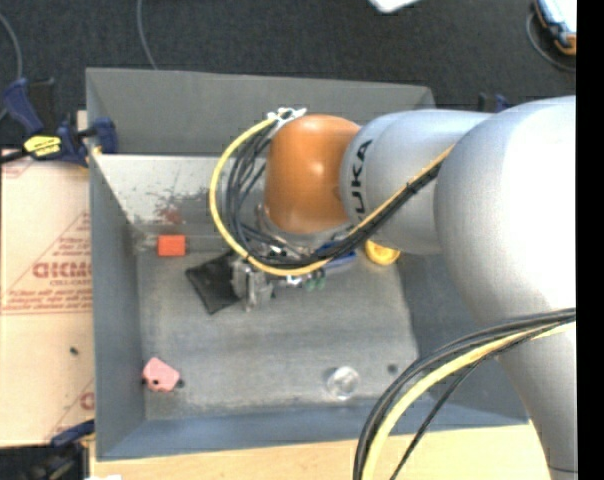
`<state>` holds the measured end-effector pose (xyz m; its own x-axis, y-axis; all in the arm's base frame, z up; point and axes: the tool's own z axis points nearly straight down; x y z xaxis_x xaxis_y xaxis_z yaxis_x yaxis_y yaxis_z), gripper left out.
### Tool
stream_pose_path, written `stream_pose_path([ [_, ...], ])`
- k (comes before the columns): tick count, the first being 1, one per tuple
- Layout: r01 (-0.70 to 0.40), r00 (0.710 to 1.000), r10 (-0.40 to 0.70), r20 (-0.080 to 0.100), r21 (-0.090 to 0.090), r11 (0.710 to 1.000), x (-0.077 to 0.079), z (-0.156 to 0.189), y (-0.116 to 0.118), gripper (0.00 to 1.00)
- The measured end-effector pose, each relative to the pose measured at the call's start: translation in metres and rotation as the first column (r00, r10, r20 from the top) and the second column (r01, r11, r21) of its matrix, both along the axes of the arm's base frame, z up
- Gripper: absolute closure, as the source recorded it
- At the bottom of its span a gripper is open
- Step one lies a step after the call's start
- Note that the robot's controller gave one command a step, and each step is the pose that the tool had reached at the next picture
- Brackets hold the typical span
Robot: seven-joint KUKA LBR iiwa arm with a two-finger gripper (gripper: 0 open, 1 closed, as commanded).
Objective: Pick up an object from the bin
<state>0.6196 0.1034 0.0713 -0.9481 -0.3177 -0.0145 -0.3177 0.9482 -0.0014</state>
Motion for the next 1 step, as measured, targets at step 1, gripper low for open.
stream_pose_path([
  [1, 0.003, 1.000, -0.003, 0.004, 0.002, 1.000, -0.0131, 0.0000, 0.0110, 1.00],
])
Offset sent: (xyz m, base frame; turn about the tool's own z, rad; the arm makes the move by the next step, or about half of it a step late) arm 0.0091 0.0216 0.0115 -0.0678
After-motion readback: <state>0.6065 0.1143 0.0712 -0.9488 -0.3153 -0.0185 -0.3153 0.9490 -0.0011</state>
